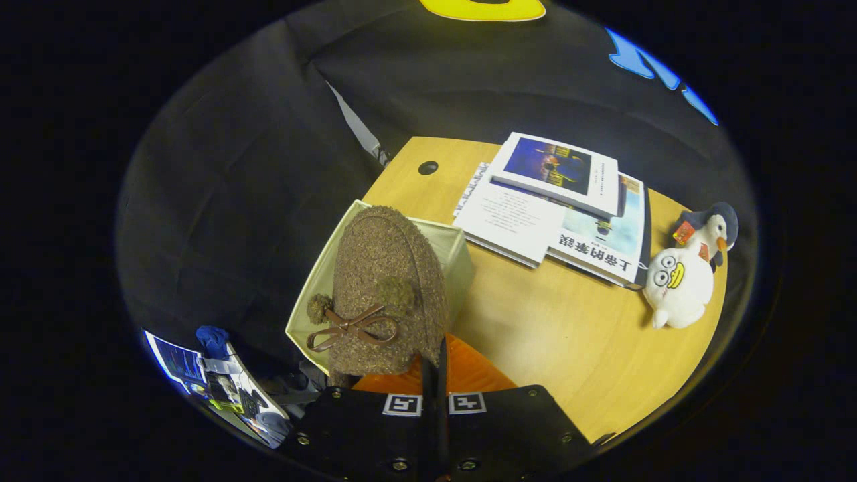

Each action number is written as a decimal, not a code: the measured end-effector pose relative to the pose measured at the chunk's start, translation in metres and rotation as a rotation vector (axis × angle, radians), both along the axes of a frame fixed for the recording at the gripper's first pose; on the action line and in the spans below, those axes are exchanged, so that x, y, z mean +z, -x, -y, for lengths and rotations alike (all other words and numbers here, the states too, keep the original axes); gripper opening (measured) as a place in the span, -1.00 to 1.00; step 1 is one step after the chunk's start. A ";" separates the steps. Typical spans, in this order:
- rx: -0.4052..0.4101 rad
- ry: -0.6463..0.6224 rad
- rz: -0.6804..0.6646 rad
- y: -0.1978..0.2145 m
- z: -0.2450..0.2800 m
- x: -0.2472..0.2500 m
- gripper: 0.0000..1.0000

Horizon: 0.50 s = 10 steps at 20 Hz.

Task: Open the storage box then place both shoes into the box .Put the left shoe in first, then the right shoe, with the right side of both shoes facing outward in a uniform manner.

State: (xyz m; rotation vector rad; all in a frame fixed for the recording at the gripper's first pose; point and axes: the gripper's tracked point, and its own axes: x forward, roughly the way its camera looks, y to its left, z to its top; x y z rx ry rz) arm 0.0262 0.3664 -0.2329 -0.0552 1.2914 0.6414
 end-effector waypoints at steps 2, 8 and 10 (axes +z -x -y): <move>0.000 -0.008 -0.025 0.000 -0.024 -0.007 -0.99; 0.046 0.022 -0.033 0.002 -0.066 -0.026 -0.99; 0.055 0.041 -0.028 0.002 -0.071 -0.033 -0.99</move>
